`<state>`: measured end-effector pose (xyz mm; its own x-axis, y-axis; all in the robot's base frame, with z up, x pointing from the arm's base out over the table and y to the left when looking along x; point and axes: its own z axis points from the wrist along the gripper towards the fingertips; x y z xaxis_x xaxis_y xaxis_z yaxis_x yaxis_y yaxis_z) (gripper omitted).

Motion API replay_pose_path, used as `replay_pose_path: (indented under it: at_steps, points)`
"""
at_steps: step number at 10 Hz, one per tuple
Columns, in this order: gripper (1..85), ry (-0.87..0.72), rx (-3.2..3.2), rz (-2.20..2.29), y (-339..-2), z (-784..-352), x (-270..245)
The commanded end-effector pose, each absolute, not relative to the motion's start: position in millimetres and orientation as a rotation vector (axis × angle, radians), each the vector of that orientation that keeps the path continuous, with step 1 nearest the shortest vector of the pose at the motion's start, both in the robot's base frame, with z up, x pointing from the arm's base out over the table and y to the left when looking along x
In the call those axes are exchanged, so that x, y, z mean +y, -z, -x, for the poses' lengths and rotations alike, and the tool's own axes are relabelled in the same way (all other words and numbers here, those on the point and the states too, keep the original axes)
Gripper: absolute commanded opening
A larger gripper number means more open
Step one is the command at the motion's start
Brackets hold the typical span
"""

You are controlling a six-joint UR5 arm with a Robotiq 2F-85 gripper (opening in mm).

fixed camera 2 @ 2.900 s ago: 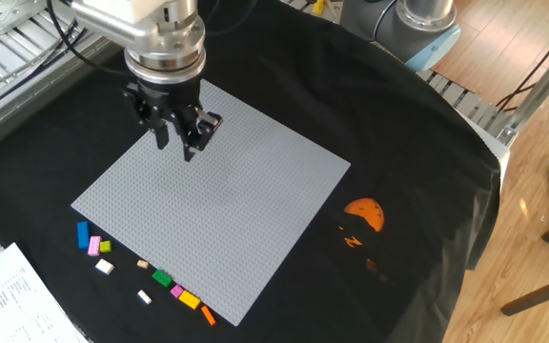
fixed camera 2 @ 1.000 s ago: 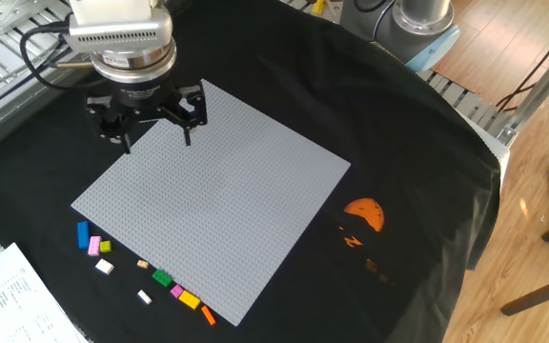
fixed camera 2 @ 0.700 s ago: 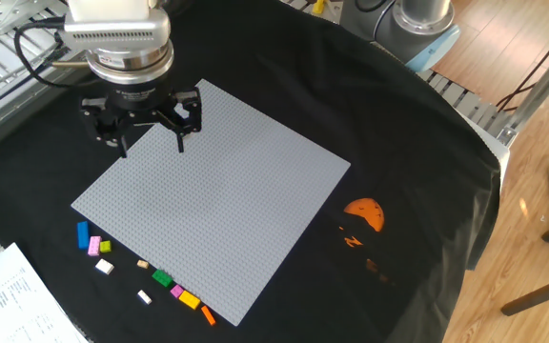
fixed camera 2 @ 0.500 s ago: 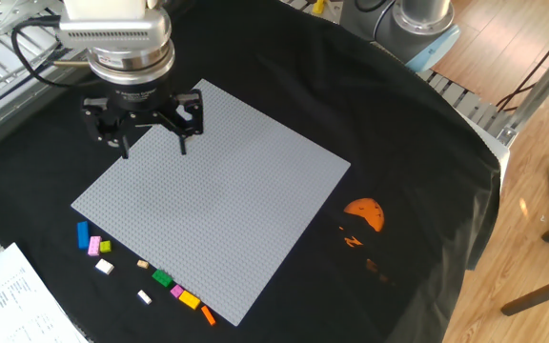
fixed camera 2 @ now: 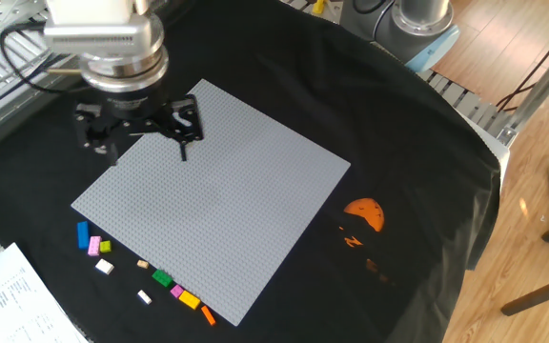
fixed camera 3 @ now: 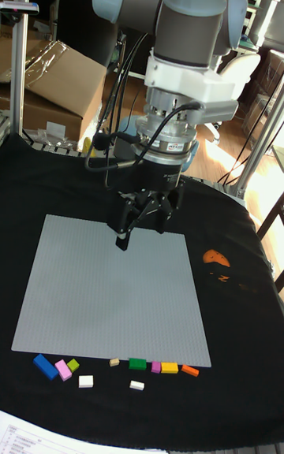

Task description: Build with small Lego blocks

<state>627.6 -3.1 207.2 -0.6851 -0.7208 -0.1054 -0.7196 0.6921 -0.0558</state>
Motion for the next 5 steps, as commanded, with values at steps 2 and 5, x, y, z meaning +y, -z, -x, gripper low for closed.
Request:
replay_pose_path:
  at_steps: [2,5]
  points:
    - [84.3,0.047,2.745,1.399,-189.1,-644.2,-39.7]
    - [79.3,0.074,2.699,1.54,-176.6,-653.2,-66.5]
